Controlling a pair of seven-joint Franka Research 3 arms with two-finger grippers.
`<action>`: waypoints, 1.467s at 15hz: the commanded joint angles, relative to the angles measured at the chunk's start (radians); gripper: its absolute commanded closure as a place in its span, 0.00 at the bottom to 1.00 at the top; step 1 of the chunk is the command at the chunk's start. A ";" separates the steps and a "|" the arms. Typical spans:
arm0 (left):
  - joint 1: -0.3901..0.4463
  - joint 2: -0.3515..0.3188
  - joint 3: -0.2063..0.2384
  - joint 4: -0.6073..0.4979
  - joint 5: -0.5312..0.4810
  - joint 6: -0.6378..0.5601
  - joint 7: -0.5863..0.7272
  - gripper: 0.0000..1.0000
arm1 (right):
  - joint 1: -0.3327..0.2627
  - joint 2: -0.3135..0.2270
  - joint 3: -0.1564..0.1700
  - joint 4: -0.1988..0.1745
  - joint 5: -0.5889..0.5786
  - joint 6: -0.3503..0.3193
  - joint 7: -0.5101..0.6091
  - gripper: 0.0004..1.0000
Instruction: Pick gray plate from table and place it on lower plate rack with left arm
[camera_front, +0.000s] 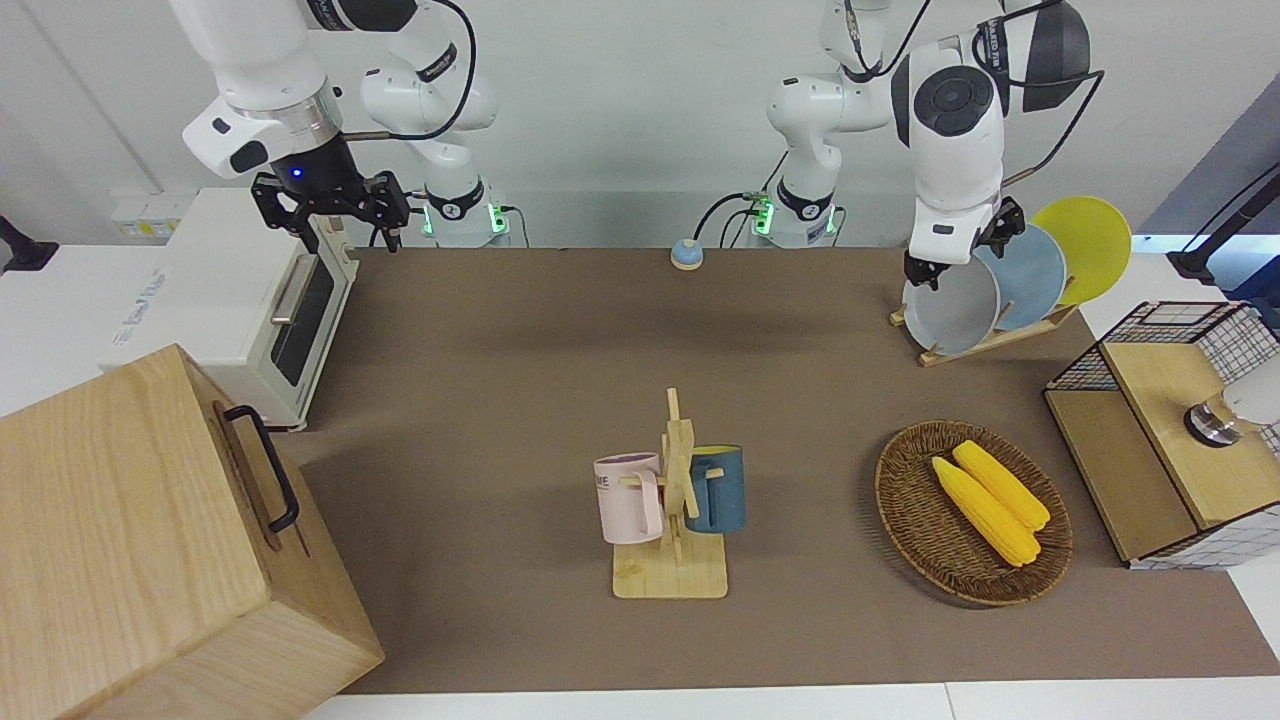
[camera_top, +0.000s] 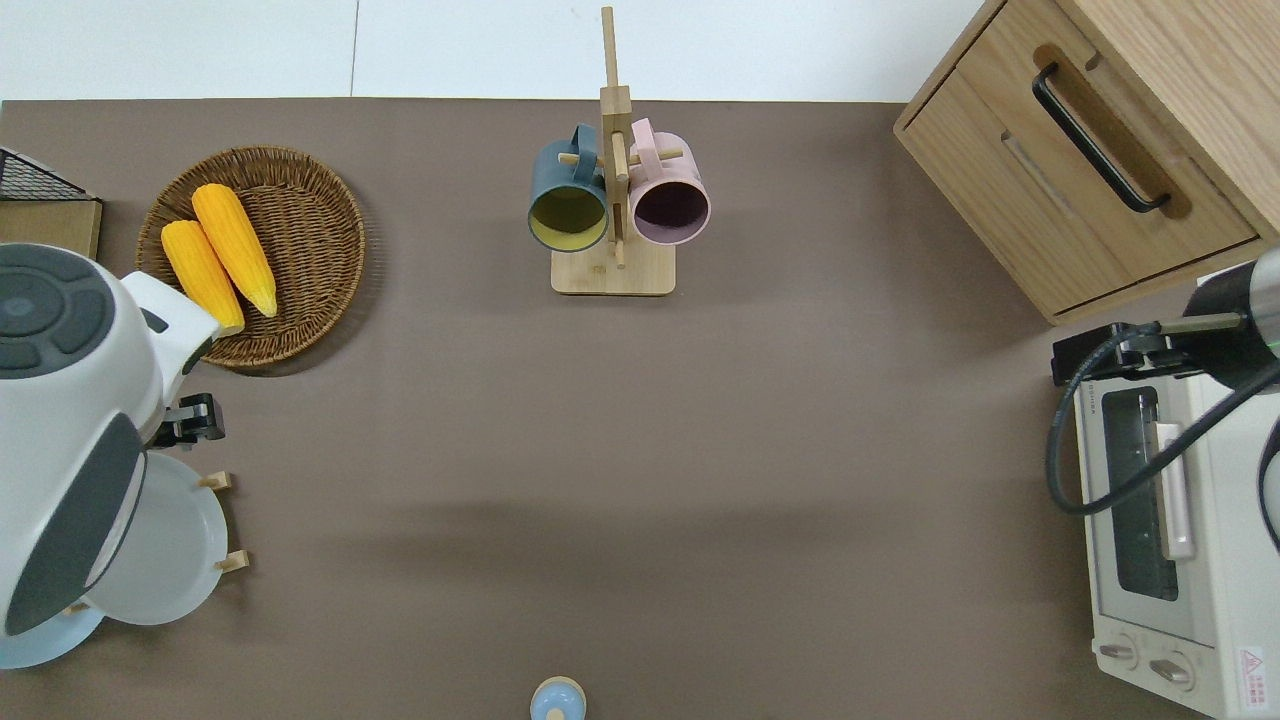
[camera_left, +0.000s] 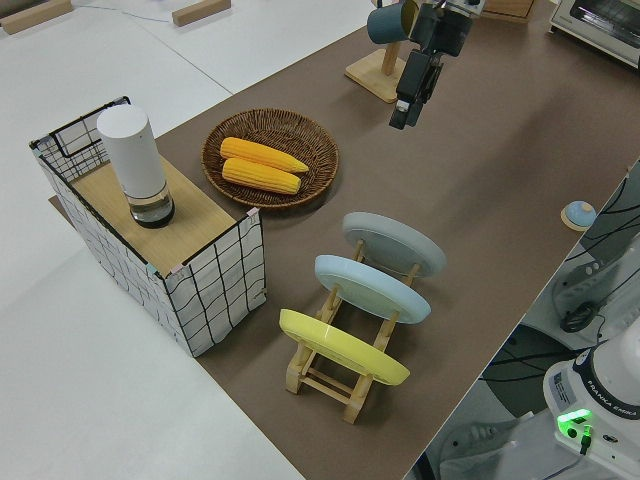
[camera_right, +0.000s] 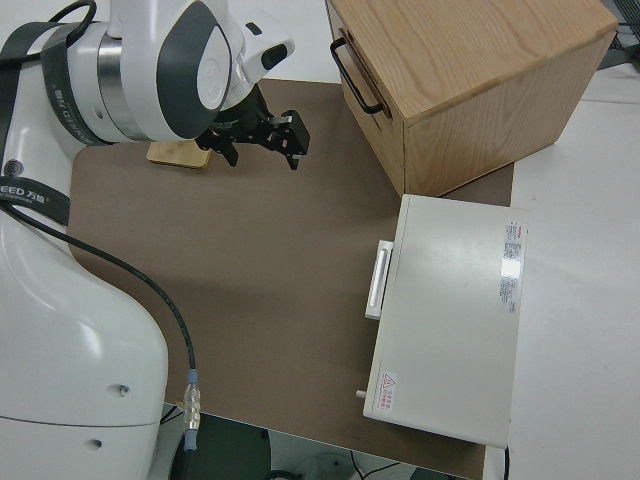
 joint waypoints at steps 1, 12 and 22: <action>0.006 0.035 0.011 0.153 -0.155 -0.012 0.143 0.00 | 0.007 0.000 -0.006 0.006 0.003 -0.001 0.004 0.02; 0.073 0.019 0.028 0.239 -0.479 -0.012 0.393 0.00 | 0.007 0.000 -0.006 0.006 0.003 -0.001 0.004 0.02; 0.066 0.025 0.026 0.237 -0.419 -0.014 0.390 0.00 | 0.007 0.000 -0.006 0.006 0.003 -0.001 0.004 0.02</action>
